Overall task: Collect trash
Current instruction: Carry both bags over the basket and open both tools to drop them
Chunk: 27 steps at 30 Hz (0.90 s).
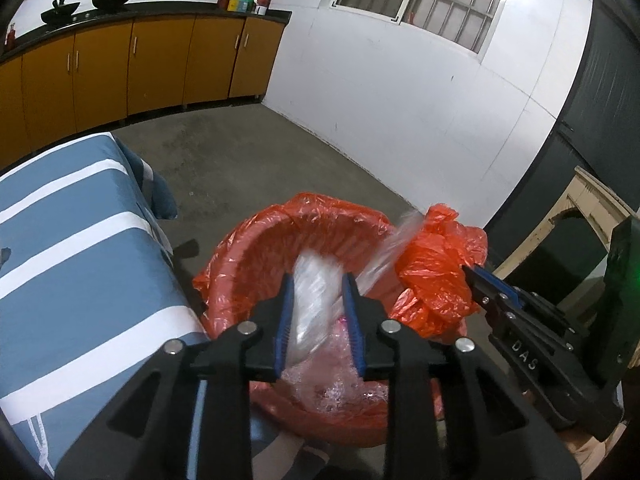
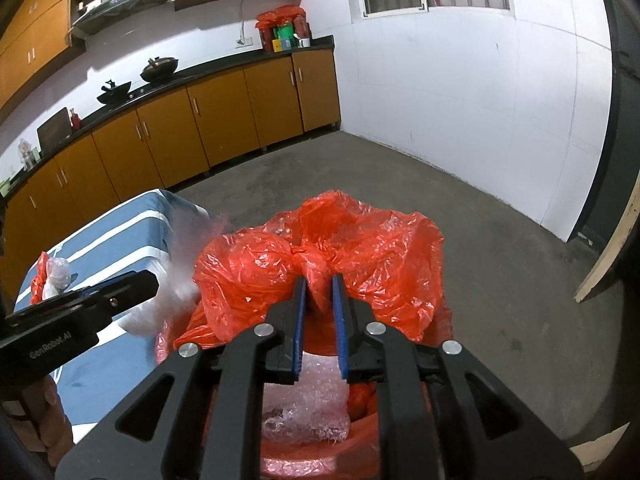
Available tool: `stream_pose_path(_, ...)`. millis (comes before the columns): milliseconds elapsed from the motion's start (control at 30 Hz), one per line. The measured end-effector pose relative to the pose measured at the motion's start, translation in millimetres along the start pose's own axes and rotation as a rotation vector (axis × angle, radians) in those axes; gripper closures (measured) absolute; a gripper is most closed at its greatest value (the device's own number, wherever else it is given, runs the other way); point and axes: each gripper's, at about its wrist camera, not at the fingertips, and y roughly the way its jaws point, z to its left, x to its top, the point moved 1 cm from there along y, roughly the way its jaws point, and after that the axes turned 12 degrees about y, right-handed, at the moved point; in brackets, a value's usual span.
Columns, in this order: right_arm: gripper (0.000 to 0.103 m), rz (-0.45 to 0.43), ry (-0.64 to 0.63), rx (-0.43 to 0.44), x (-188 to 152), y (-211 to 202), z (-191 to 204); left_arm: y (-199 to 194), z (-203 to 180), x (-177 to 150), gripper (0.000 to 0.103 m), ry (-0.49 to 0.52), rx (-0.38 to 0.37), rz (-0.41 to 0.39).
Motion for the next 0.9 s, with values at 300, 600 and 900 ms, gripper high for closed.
stream_pose_path(300,0.057,-0.015,0.001,-0.006,0.1,-3.1,-2.2,-3.4,20.9,-11.3,0.065,-0.044,0.046,0.008)
stream_pose_path(600,0.022,-0.087,-0.023,-0.043,1.6,-11.2,5.3,-31.7,52.4,-25.3,0.046,-0.086,0.184,-0.025)
stream_pose_path(900,0.013,-0.087,-0.074,-0.029,-1.8,-3.3,40.2,-75.5,103.5,-46.0,0.045,-0.131,0.352,-0.063)
